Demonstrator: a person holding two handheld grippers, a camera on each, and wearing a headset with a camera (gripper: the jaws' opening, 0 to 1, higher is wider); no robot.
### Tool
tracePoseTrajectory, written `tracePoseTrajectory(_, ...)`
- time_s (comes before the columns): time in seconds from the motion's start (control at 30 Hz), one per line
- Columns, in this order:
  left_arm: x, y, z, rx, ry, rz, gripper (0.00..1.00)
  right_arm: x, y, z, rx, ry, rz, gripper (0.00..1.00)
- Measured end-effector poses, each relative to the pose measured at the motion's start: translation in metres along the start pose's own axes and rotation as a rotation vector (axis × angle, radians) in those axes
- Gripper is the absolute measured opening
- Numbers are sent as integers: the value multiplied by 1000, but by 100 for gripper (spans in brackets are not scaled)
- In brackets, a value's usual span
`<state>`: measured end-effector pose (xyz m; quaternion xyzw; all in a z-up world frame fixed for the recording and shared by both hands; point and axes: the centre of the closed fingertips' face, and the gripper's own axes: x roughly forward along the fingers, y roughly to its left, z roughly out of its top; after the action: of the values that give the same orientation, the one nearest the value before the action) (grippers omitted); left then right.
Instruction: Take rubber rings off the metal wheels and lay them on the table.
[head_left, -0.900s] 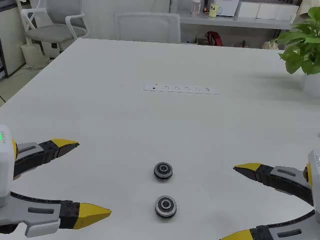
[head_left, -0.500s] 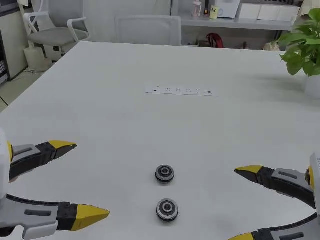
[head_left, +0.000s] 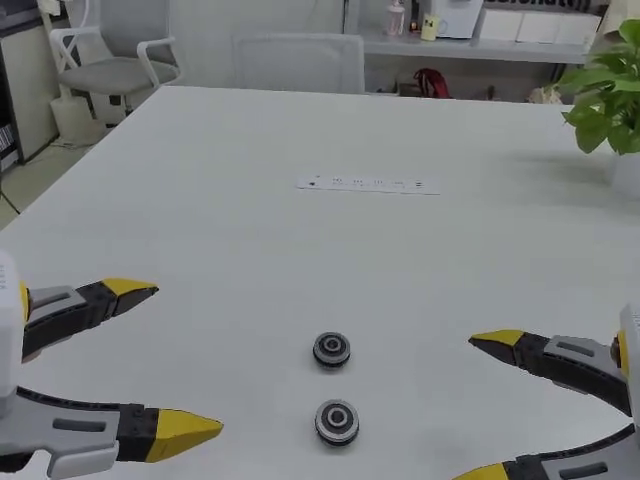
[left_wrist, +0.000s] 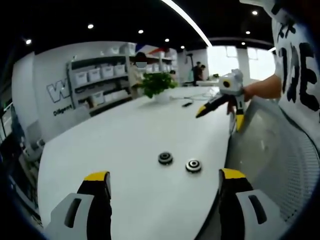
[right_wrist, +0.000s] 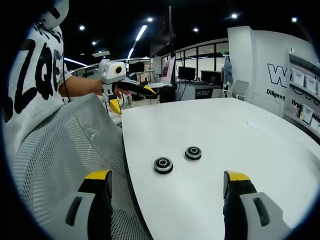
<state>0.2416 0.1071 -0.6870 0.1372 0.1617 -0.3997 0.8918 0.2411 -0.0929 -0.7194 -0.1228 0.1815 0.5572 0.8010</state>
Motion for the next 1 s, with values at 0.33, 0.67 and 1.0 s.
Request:
tracePoseTrajectory(0.33, 1, -2, -4, 6, 7, -7, 90, 5, 5, 2, -9, 4, 15, 88)
tracePoseTrajectory(0.67, 2, -8, -7, 5, 16, -27, 89, 10, 8, -8, -11, 24, 35, 87)
tracePoseTrajectory(1.0, 13, -10, -9, 25, 30, -68, 86, 24, 7, -16, -21, 30, 58, 86)
